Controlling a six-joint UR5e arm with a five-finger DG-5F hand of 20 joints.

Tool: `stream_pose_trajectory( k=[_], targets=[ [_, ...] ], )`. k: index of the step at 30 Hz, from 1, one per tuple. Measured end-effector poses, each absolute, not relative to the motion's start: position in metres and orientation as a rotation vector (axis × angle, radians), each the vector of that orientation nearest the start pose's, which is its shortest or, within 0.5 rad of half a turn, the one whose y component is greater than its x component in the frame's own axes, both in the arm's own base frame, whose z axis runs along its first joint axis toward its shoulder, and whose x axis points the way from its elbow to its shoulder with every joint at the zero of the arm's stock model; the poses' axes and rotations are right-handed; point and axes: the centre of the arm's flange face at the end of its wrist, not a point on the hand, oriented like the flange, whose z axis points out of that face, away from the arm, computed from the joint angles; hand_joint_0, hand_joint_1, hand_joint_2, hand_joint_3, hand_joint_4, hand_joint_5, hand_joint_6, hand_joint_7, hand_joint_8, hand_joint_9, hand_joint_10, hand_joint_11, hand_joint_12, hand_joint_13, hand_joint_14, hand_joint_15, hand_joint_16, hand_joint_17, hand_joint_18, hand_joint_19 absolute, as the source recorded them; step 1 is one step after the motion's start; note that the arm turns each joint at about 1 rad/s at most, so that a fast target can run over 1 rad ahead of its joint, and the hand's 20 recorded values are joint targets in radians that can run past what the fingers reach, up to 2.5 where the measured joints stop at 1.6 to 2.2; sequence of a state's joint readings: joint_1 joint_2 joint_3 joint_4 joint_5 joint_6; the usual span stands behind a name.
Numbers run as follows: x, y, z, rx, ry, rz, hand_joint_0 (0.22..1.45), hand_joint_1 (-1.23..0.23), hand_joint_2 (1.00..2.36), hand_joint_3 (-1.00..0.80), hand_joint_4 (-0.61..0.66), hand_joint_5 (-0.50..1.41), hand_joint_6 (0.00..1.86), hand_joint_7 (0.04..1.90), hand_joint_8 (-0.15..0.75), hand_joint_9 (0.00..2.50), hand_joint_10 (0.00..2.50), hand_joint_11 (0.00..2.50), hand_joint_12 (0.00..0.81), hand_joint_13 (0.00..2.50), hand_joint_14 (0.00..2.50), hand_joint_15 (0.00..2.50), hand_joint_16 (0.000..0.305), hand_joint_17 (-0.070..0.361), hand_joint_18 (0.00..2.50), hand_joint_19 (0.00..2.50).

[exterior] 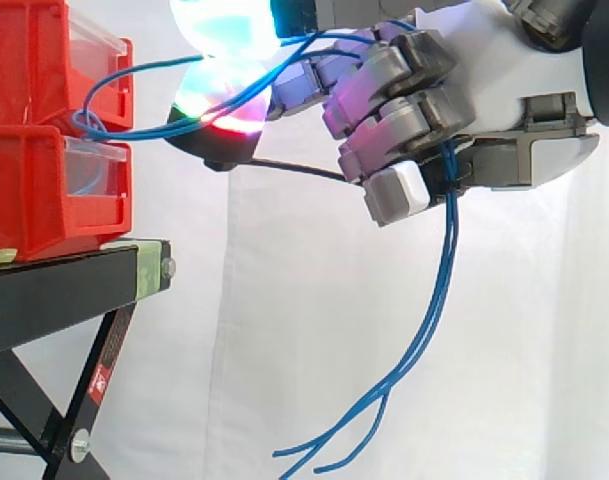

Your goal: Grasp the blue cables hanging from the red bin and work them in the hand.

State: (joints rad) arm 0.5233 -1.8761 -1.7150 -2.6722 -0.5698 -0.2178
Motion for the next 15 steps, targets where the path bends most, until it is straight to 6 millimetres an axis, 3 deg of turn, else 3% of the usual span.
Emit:
stream_pose_trajectory(
  k=[15],
  targets=[
    [0.5733, 0.0804, 0.2988, 1.28, 0.966, 0.699, 1.06, -0.62, 1.02, 0.2, 0.22, 0.36, 0.3, 1.41, 0.58, 1.71, 2.5, 2.5, 0.706, 2.1, 2.5, 2.15, 0.21, 0.158, 2.5, 0.77]
  ],
)
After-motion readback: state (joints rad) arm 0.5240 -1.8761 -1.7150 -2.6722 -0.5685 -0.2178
